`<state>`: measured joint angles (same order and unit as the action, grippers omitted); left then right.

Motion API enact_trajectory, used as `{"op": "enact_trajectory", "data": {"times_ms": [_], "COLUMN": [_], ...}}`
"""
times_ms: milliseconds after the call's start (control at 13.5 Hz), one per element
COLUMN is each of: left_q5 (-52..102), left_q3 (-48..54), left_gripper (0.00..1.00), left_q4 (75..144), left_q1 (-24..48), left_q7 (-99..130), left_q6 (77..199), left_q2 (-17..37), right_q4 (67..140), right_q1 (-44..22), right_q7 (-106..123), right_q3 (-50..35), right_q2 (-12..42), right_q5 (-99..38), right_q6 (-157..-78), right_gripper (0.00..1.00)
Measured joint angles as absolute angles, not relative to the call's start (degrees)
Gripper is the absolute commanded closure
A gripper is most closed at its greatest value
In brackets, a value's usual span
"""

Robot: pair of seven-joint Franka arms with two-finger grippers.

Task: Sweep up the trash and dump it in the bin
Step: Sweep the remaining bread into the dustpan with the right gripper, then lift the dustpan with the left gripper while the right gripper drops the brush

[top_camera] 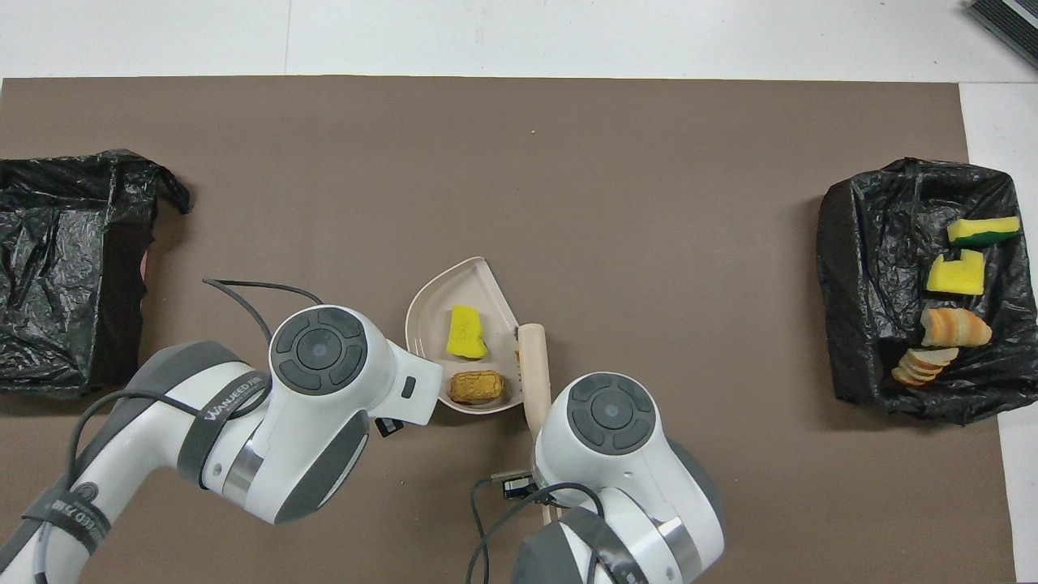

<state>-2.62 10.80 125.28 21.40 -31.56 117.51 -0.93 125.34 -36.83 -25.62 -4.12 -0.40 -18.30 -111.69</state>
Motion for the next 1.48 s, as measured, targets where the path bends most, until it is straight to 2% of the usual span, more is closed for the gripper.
{"op": "enact_trajectory", "data": {"times_ms": [445,741,964,1260,1482], "left_q5": [-0.99,-0.36,-0.36,-0.36,-0.36], "left_q3": [10.42,10.36,10.02,9.55,9.5], "left_gripper": [1.0,1.0,1.0,1.0,1.0], "left_q4": [125.29,125.04,123.77,121.56,121.39], "left_q1": [21.11,20.64,18.83,13.27,11.68], "left_q7": [-22.97,-14.85,-8.64,-8.4,-8.54], "left_q6": [117.51,117.55,117.65,117.66,117.11], "left_q2": [-0.93,-0.96,-1.47,-4.71,-6.41], "right_q4": [120.98,120.52,123.35,129.01,133.65], "right_q1": [-38.11,-37.9,-39.12,-45.19,-48.99], "right_q7": [-25.62,-26.67,-30.56,-40.57,-44.62], "right_q3": [-4.87,-4.63,-4.82,-5.06,-5.21], "right_q2": [-0.3,-2.24,-4.96,-10.04,-12.93], "right_q5": [-21.31,-21.33,-21.23,-18.54,-16.96], "right_q6": [-111.35,-107.85,-107.28,-107.28,-109.09], "right_gripper": [1.0,1.0,1.0,1.0,1.0]}}
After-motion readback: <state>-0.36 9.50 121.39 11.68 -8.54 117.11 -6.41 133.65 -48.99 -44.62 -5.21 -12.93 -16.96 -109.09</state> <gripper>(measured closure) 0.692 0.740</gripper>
